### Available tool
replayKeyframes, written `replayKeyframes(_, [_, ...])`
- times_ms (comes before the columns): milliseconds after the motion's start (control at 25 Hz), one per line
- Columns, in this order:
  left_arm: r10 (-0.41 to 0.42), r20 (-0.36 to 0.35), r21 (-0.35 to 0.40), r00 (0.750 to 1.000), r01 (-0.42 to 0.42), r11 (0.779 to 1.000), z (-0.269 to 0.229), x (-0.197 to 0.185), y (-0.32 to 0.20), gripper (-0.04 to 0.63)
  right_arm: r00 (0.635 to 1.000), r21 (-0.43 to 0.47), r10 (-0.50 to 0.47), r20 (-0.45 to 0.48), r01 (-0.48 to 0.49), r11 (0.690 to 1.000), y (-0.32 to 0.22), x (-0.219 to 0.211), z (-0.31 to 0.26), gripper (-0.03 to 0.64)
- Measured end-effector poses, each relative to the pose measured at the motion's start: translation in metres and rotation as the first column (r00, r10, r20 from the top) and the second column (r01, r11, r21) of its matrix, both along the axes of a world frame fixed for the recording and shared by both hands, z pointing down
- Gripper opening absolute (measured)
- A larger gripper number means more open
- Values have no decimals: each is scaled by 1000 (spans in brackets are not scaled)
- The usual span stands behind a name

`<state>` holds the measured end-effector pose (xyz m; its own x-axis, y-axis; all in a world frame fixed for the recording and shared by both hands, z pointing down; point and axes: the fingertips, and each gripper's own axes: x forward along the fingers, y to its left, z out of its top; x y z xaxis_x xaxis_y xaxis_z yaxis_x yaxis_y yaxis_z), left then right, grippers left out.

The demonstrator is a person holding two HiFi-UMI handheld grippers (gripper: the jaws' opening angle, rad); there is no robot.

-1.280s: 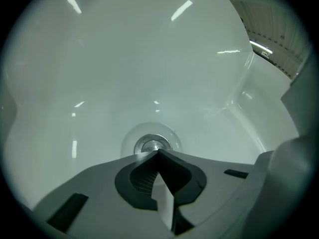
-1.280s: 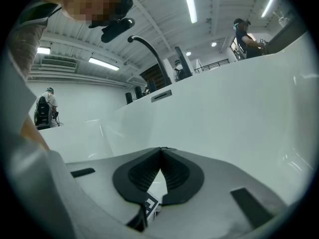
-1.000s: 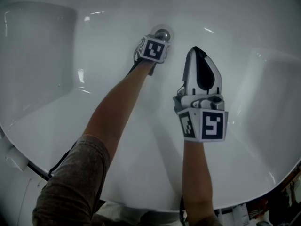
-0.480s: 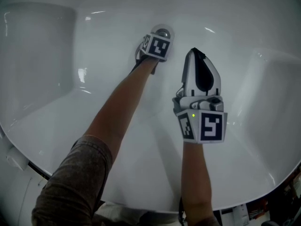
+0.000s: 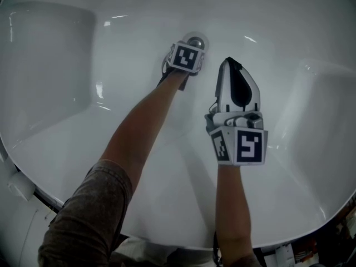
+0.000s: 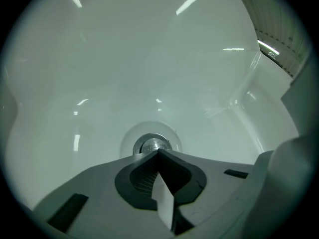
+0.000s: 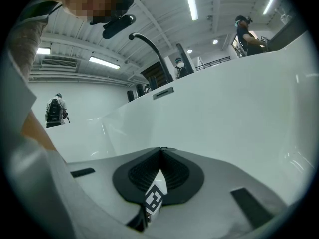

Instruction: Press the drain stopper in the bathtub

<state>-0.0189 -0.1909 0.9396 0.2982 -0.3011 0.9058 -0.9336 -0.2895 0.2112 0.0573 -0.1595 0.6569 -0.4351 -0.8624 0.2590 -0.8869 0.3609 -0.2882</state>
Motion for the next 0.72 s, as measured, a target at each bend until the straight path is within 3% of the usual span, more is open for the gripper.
replayKeyframes(400, [-70,-4,9,998,70,997,-38,-11,2,2,999,-27,3,-53,-5,1000,1,3,-6,-2])
replayKeyframes(720, [-80,-10,23,997,81,996,-178,-12,20,2,999,-13,5,-54,-5,1000,18,-2,-120,-2])
